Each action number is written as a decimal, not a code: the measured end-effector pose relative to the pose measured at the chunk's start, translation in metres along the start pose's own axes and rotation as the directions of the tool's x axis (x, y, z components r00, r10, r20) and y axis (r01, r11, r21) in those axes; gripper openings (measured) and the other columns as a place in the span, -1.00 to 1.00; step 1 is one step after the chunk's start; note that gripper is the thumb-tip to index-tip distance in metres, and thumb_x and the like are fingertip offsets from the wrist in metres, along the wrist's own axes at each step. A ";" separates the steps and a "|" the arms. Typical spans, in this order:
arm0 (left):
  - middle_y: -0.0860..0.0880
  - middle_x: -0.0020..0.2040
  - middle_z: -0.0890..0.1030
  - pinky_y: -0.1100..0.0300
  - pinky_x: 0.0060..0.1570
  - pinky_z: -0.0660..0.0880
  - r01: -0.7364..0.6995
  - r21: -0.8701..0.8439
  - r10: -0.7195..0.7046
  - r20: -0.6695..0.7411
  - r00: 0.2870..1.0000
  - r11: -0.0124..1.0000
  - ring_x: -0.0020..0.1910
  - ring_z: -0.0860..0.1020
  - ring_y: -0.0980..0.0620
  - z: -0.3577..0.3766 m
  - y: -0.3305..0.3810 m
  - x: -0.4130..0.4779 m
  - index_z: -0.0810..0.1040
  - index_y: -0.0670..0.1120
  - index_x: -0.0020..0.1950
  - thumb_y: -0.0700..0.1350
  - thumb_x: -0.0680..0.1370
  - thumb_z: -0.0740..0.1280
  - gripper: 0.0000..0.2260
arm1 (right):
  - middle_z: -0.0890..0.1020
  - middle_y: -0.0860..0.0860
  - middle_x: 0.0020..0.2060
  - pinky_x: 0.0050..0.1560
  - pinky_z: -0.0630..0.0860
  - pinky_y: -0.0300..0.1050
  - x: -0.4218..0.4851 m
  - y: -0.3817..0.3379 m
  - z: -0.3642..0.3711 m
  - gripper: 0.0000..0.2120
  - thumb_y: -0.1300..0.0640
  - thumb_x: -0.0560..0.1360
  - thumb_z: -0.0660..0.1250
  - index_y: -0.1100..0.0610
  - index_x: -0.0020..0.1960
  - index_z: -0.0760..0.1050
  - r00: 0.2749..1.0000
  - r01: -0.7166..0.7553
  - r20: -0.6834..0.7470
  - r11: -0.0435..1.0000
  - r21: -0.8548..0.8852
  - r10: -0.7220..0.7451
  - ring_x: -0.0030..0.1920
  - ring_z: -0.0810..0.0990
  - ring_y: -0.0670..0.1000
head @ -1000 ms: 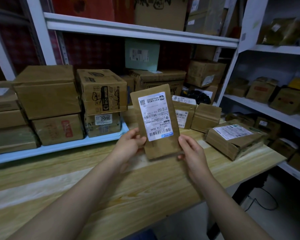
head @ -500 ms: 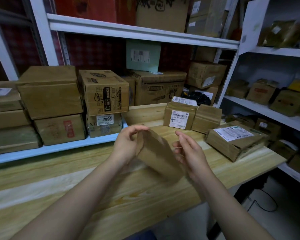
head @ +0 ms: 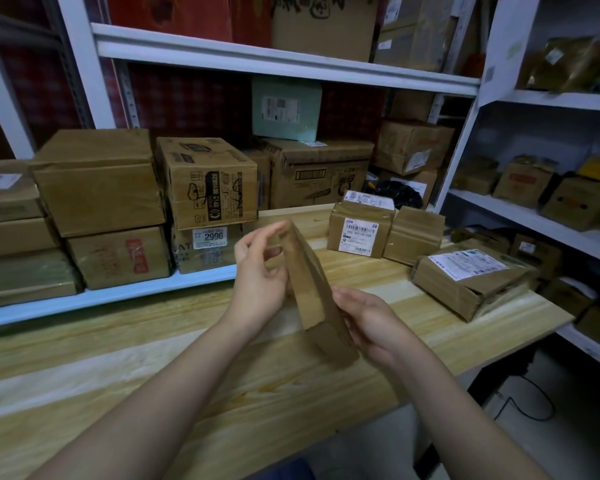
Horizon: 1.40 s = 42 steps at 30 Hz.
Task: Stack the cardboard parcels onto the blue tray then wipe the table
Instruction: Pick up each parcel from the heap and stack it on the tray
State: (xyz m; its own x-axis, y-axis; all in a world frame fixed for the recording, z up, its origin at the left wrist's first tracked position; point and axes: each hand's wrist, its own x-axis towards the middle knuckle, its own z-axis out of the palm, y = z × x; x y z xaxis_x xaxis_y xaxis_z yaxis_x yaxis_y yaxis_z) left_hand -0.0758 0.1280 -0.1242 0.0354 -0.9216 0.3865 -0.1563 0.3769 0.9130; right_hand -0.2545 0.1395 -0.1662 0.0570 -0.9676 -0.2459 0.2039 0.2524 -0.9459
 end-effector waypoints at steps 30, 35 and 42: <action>-0.09 0.16 0.56 0.14 0.14 0.55 0.325 -0.202 -0.294 0.170 0.941 0.924 0.04 0.60 0.07 0.016 0.002 -0.003 0.36 -0.01 0.44 -0.24 0.51 0.42 -0.46 | 0.65 0.16 0.21 0.14 0.62 -0.05 -0.017 -0.021 -0.002 -0.65 0.21 0.60 0.22 0.17 0.38 0.46 0.928 0.363 -0.004 0.900 0.242 -0.373 0.18 0.65 0.09; -0.12 0.06 0.59 0.28 -0.07 0.53 0.391 -0.225 -0.356 0.180 0.917 0.893 -0.06 0.57 0.10 0.025 0.005 -0.005 0.49 -0.03 0.13 -0.21 0.57 0.34 -0.83 | 0.64 0.11 0.23 0.21 0.57 -0.11 -0.011 -0.018 -0.002 -0.62 0.35 0.55 0.29 0.11 0.34 0.51 0.913 0.403 0.034 0.911 0.088 -0.407 0.25 0.61 0.05; -0.03 0.11 0.67 0.28 -0.11 0.59 0.421 -0.227 -0.328 0.356 0.875 0.878 0.02 0.65 0.15 0.024 0.015 -0.008 0.60 0.01 0.20 0.18 0.54 0.31 -0.66 | 0.63 0.11 0.24 0.27 0.55 0.03 -0.004 -0.011 -0.001 -0.58 0.38 0.51 0.38 0.02 0.28 0.59 0.875 0.480 0.029 0.859 -0.177 -0.483 0.23 0.59 0.17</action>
State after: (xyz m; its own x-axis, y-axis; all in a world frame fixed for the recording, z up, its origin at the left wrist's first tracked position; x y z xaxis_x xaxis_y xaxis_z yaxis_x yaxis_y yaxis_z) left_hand -0.1022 0.1390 -0.1167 -0.2691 -0.9631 -0.0078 0.1014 -0.0364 0.9942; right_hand -0.2576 0.1401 -0.1549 -0.0208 -0.9685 0.2480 0.0295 -0.2486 -0.9682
